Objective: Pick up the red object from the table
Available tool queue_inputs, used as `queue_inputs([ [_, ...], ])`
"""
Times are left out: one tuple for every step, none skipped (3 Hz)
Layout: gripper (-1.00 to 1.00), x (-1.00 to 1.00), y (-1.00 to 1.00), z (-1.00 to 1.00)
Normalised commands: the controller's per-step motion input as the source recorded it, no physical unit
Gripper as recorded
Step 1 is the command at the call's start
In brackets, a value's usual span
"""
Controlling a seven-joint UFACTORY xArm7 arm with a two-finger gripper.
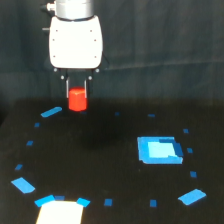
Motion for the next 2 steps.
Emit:
queue_inputs([
  [-0.55, 0.68, -0.05, -0.10],
  [-1.00, 0.74, -0.09, -0.07],
])
